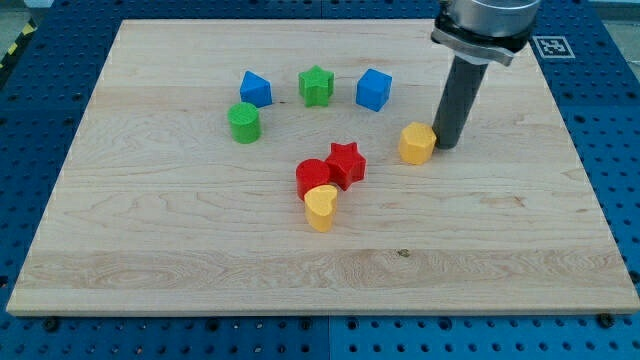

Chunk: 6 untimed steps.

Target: Push the yellow hexagon into the red star

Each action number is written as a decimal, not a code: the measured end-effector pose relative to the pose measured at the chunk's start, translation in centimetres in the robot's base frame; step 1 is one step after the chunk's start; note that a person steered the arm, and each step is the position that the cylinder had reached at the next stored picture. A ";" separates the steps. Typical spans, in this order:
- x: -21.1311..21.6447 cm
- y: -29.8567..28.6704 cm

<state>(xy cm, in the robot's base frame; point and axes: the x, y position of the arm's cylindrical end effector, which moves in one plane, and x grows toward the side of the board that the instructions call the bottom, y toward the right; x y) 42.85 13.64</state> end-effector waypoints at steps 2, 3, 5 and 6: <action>0.0 -2.5; 0.0 -4.0; 3.3 -5.1; 7.5 -5.5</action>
